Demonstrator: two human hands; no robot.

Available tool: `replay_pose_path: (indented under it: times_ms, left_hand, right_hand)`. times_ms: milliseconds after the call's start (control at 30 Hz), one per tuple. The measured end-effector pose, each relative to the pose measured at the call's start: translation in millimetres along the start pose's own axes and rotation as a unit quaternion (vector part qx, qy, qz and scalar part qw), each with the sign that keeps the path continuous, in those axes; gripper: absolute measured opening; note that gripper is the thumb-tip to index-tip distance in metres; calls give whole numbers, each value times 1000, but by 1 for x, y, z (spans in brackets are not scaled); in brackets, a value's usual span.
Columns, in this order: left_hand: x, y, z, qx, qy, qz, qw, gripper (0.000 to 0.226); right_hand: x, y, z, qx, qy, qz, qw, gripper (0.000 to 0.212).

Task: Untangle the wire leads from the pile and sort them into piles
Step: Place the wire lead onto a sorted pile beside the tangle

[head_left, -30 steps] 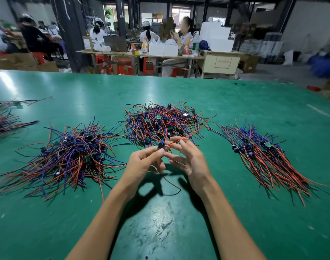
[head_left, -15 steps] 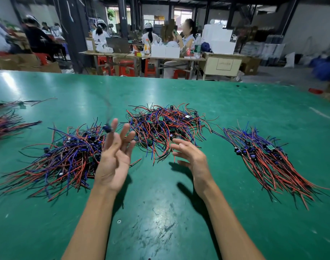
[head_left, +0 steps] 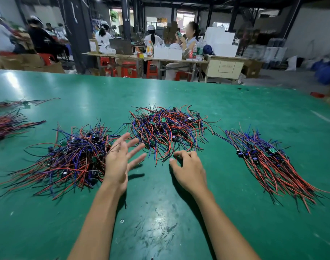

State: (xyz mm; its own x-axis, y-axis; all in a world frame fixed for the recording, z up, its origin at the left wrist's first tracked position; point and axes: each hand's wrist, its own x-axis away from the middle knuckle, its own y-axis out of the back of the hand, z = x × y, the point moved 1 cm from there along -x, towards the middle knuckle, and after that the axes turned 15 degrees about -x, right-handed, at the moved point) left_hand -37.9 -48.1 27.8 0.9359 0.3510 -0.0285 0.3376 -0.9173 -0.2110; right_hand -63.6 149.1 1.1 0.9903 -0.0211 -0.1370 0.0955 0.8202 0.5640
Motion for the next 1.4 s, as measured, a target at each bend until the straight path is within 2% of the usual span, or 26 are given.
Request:
replay_pose_path:
  times_ms: [100, 167, 233, 300, 433, 600, 667, 733, 833, 933, 1033, 1133, 1233, 1300, 1400]
  left_hand:
    - [3, -7, 4, -27, 72, 100, 992, 53]
    - [6, -11, 4, -40, 68, 155, 985, 65]
    - [9, -17, 2, -39, 54, 173, 983, 71]
    - [10, -22, 3, -64, 51, 153, 985, 68]
    - [12, -27, 9, -130, 28, 100, 986, 45]
    - [14, -30, 11, -147, 13, 77, 986, 32]
    - [15, -34, 13, -157, 19, 81, 984, 29]
    - [14, -38, 13, -150, 38, 95, 983, 31]
    - [14, -38, 14, -128, 63, 98, 985, 31]
    - [14, -33, 15, -88, 77, 106, 988, 23]
    - [15, -30, 13, -25, 86, 139, 986, 31]
    - [18, -29, 8, -24, 42, 199, 979, 42]
    - [22, -31, 6, -46, 22, 247, 968, 54]
    - [25, -33, 7, -71, 22, 263, 962, 58]
    - [27, -35, 7, -111, 29, 266, 957, 62]
  right_hand:
    - [-6, -1, 6, 5, -34, -7, 999, 35]
    - [-16, -1, 15, -5, -91, -8, 996, 44]
    - [-30, -4, 25, -28, -131, -15, 991, 50]
    - [-41, -8, 31, -25, -132, -41, 990, 45]
    - [-44, -12, 28, -9, -100, -122, 987, 26]
    - [-17, -3, 18, -137, -28, -193, 971, 22]
    - [0, 4, 17, -217, 37, -178, 959, 20]
    - [18, 8, 21, -245, 109, -128, 955, 17]
    - [41, 4, 28, -224, 211, -20, 951, 13]
    - [50, -2, 27, -174, 266, 50, 947, 20]
    - [46, -2, 24, -155, 212, 32, 964, 42]
    - [37, 3, 19, -215, 64, -28, 974, 57]
    - [28, 9, 18, -344, -23, -4, 939, 44]
    - [25, 15, 19, -427, -25, 34, 903, 33]
    - [27, 23, 22, -490, 1, 51, 870, 20]
